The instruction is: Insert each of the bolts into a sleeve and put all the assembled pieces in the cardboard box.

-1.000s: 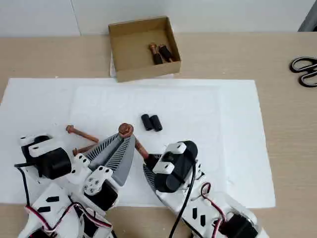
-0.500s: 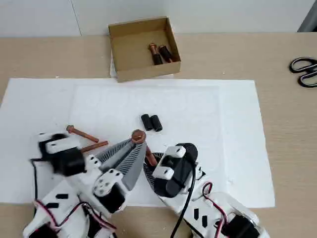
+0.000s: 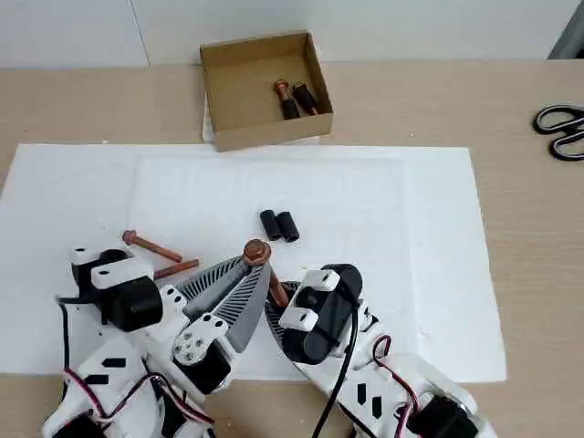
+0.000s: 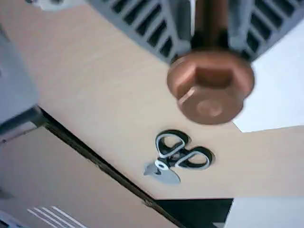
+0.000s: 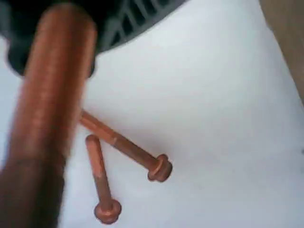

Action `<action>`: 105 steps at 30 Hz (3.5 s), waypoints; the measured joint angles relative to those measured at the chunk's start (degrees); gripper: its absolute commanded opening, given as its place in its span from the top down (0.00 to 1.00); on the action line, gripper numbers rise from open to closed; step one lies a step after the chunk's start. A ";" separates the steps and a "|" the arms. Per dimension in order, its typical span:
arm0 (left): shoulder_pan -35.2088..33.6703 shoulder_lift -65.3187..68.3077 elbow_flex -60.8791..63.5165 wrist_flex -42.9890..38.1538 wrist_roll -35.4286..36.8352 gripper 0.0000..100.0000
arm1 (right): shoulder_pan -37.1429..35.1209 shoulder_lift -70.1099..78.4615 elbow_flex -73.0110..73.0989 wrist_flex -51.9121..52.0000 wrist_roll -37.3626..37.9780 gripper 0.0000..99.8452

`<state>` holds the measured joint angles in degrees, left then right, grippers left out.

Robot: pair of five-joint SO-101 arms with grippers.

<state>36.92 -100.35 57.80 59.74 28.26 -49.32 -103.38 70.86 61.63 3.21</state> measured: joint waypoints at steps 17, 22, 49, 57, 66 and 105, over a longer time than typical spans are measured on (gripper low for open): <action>-2.11 4.57 -4.31 -0.18 0.00 0.99 | 0.00 -0.26 0.00 1.93 -0.53 1.00; -2.11 4.84 -4.31 -0.35 0.00 0.99 | 0.00 -0.26 -0.44 1.93 -0.53 1.00; -2.37 4.84 -3.25 -0.88 2.29 0.99 | 1.41 -0.18 -3.16 0.44 -0.53 1.00; -2.29 5.10 -2.99 -0.88 2.46 0.99 | -2.02 -0.18 -3.43 0.35 -0.53 1.00; -2.29 4.92 -2.99 -0.88 2.46 0.99 | -2.29 -0.18 -3.96 0.35 0.62 1.00; 5.98 4.48 8.00 2.20 1.67 0.99 | 2.29 0.00 -3.52 0.44 0.62 1.00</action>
<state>42.90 -95.87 65.80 61.93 29.93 -47.03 -103.38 67.34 62.07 3.82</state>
